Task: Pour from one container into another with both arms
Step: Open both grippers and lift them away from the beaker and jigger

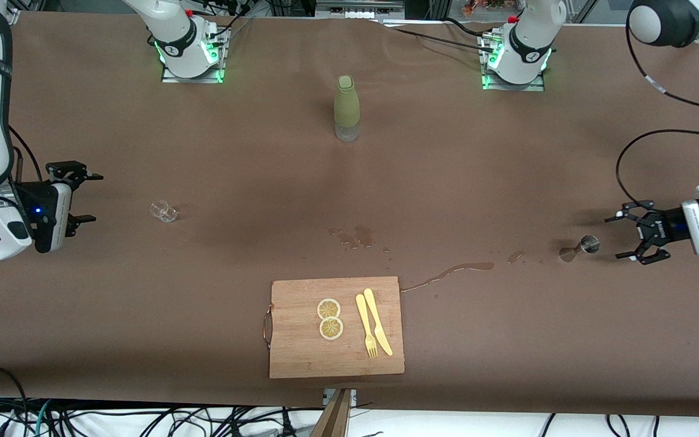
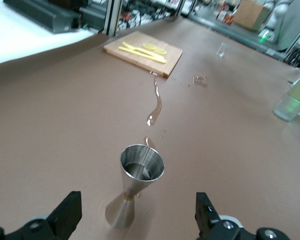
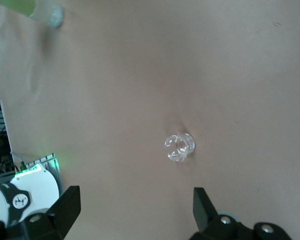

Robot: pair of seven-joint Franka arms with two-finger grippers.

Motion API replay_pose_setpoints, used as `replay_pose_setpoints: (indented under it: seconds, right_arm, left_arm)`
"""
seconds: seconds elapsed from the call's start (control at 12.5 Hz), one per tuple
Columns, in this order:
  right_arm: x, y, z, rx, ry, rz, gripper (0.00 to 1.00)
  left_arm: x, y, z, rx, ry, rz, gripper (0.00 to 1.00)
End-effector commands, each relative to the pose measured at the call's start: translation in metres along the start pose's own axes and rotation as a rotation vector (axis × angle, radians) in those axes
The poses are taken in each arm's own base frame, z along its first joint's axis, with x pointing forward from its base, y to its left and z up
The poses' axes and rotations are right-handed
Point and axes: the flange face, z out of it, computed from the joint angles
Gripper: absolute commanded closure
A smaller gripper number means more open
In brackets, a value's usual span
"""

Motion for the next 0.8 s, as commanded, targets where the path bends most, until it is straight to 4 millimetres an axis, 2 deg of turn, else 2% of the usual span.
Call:
replay_pose_setpoints:
  seconds: [0.0, 0.24, 0.4, 0.56, 0.72]
  right_arm:
    - [0.024, -0.045, -0.015, -0.087, -0.053, 0.121, 0.00]
    - [0.047, -0.085, -0.020, -0.179, -0.081, 0.261, 0.00]
    - [0.051, -0.111, -0.015, -0.215, -0.060, 0.408, 0.00]
    - [0.049, -0.128, -0.021, -0.243, -0.032, 0.573, 0.00]
    - [0.033, -0.137, -0.031, -0.260, 0.007, 0.762, 0.00]
  left_arm:
    - [0.030, 0.015, -0.023, 0.016, -0.081, -0.080, 0.00]
    - [0.070, 0.031, -0.041, 0.054, -0.168, -0.209, 0.00]
    - [0.100, 0.044, -0.047, 0.072, -0.228, -0.404, 0.00]
    - [0.137, 0.061, -0.051, 0.107, -0.305, -0.539, 0.00]
    - [0.189, 0.080, -0.051, 0.206, -0.367, -0.692, 0.00]
